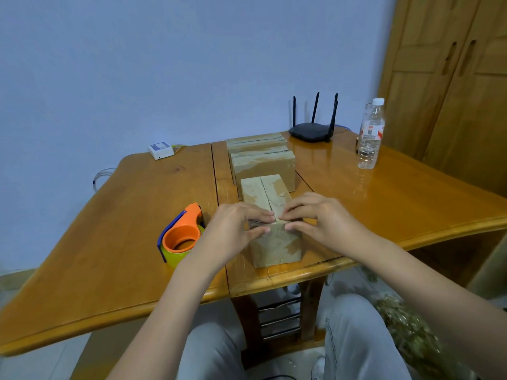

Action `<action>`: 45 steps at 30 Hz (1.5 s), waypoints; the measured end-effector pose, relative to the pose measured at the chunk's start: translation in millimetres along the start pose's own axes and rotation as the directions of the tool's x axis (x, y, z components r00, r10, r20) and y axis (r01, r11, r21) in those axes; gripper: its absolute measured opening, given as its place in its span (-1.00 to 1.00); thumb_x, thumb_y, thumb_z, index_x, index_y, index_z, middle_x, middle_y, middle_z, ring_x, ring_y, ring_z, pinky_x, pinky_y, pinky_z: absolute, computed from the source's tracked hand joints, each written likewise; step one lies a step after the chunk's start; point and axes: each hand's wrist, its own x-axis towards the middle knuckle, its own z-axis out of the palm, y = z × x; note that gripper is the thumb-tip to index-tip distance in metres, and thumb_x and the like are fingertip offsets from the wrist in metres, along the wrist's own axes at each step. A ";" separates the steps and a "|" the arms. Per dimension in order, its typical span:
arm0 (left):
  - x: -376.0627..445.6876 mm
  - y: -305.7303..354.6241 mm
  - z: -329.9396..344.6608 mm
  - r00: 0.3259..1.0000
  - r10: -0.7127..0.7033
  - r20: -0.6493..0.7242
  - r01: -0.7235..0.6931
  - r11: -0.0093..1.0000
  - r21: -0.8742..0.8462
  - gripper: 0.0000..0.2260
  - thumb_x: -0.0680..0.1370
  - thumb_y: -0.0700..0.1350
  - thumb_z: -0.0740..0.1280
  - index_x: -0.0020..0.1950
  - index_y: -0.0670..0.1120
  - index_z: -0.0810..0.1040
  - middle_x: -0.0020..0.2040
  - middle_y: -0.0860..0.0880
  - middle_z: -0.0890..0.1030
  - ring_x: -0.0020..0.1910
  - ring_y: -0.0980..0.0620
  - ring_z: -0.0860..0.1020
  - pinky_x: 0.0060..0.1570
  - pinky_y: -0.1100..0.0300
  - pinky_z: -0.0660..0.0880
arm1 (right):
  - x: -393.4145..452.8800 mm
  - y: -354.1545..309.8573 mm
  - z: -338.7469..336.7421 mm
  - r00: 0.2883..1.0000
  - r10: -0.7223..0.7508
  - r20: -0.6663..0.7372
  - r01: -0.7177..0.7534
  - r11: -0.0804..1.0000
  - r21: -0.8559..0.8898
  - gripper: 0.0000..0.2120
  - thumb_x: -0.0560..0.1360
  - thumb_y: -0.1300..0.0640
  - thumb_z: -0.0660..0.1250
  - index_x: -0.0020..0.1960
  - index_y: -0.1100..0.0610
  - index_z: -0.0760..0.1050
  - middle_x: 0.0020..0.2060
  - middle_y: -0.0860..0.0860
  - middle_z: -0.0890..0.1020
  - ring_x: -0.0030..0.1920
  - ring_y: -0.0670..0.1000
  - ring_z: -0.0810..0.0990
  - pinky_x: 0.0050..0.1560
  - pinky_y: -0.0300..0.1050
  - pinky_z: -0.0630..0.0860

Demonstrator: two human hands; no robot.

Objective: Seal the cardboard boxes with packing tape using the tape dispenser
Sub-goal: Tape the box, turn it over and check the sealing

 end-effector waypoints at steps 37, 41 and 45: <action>-46.5 -10.9 17.9 0.849 -0.495 -0.185 0.346 0.786 -0.512 -0.85 0.46 -0.08 0.52 0.00 0.08 0.69 -0.06 0.20 0.69 0.01 0.23 0.64 0.05 0.26 0.54 | -39.2 -6.9 22.8 0.777 0.603 -0.181 -0.394 0.689 0.608 -0.84 0.48 0.09 0.50 0.07 0.04 0.71 -0.09 -0.14 0.73 -0.03 -0.21 0.67 0.03 -0.31 0.59; -45.8 -11.1 20.0 0.846 -0.495 -0.196 0.338 0.784 -0.521 -0.85 0.44 -0.13 0.54 -0.02 0.03 0.67 -0.09 0.16 0.70 -0.03 0.21 0.65 0.02 0.32 0.56 | -39.4 -8.5 24.6 0.764 0.617 -0.187 -0.409 0.688 0.600 -0.87 0.49 0.15 0.50 0.03 0.05 0.72 -0.11 -0.14 0.73 -0.05 -0.22 0.67 0.02 -0.29 0.59; -45.7 -13.1 21.4 0.837 -0.511 -0.196 0.345 0.771 -0.535 -0.87 0.46 -0.18 0.52 -0.06 0.02 0.69 -0.13 0.13 0.72 -0.05 0.21 0.66 -0.01 0.38 0.54 | -41.5 -8.4 22.6 0.761 0.619 -0.195 -0.422 0.700 0.576 -0.91 0.49 0.13 0.49 -0.01 0.03 0.73 -0.12 -0.16 0.73 -0.03 -0.24 0.65 0.01 -0.33 0.54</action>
